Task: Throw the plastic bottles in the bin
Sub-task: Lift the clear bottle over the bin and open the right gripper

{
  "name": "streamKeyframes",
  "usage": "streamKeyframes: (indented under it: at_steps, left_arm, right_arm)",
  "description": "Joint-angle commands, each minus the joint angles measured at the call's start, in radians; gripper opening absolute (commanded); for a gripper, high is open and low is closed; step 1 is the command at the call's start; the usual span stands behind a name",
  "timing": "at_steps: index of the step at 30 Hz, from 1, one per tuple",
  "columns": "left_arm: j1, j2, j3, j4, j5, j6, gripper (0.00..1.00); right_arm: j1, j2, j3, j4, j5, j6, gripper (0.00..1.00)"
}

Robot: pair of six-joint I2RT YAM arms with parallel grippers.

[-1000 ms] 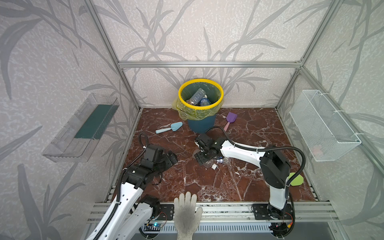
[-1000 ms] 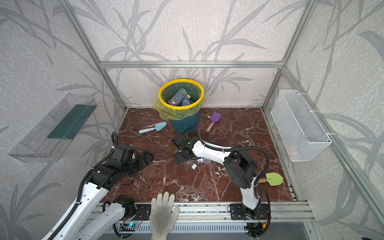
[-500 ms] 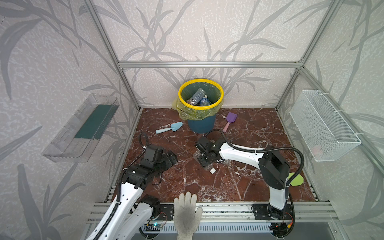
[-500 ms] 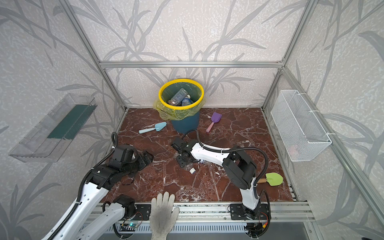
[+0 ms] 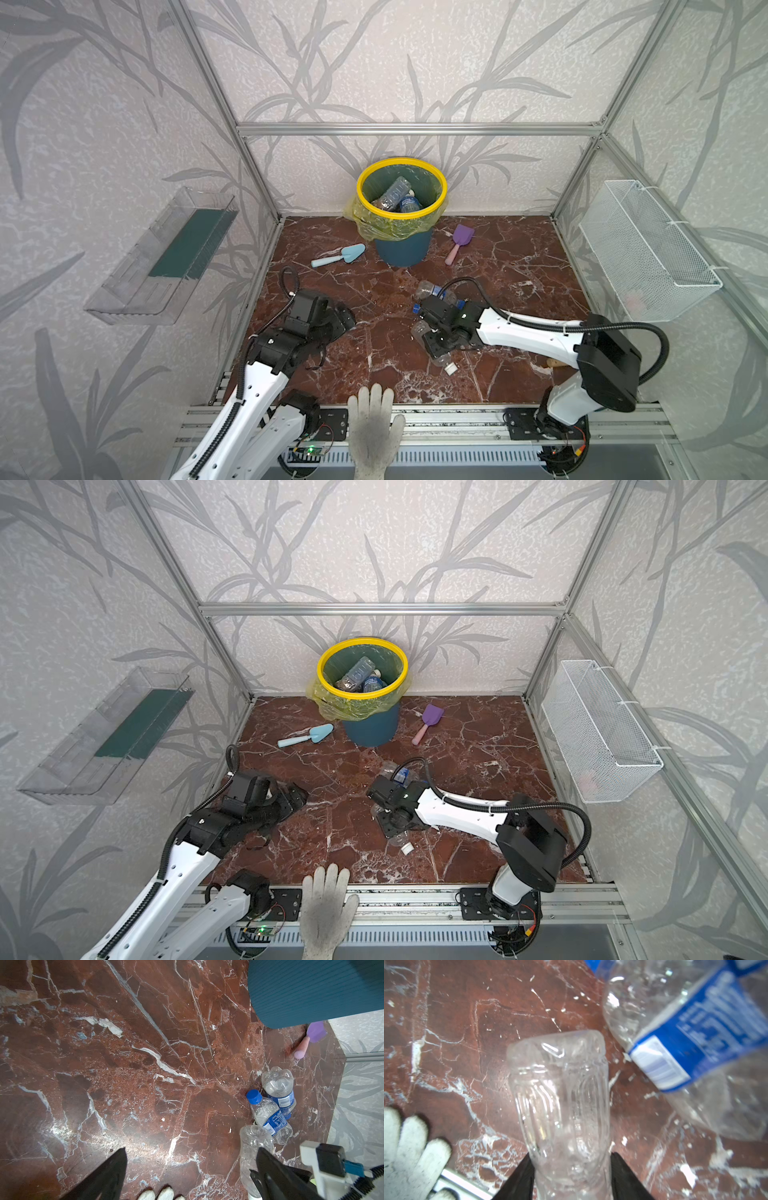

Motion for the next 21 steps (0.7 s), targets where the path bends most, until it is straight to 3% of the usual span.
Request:
streamKeyframes:
  at_steps: [1,5,8,10,12,15,16,17,18,21]
  left_arm:
    - [0.006,0.007,-0.005,0.013,0.006,-0.009,0.97]
    - [0.006,0.017,0.015,0.009,0.007,-0.002,0.97]
    - [0.006,0.018,0.033,0.005,0.004,-0.001,0.97]
    - [0.007,0.020,0.044,0.006,0.009,0.001,0.97]
    - [0.008,0.026,0.061,0.001,0.016,0.000,0.97]
    - [0.008,0.028,0.088,-0.011,0.017,0.005,0.97]
    - [0.008,0.026,0.094,-0.015,0.015,0.008,0.97]
    - [0.006,0.022,0.101,-0.021,0.010,0.011,0.97]
    - [0.007,0.016,0.103,-0.025,0.003,0.015,0.97]
    - [0.009,-0.004,0.096,-0.043,-0.015,0.019,0.97]
  right_arm:
    - [0.002,-0.100,0.023,-0.006,0.029,0.045,0.55]
    - [-0.046,-0.175,0.136,0.022,0.047,0.007,0.55]
    - [-0.141,-0.138,0.404,0.000,0.017,-0.080,0.54]
    - [-0.205,-0.033,0.725,-0.044,0.013,-0.149,0.55]
    - [-0.249,0.170,1.198,-0.139,0.013,-0.210,0.57]
    - [-0.321,0.613,2.039,-0.411,0.009,-0.187,0.75]
    - [-0.355,0.679,2.118,-0.436,-0.038,-0.133,0.77]
    - [-0.382,0.620,1.945,-0.382,-0.092,-0.081,0.81]
    - [-0.375,0.543,1.785,-0.330,-0.081,-0.091,1.00]
    - [-0.319,0.305,1.386,-0.157,0.003,-0.145,0.99]
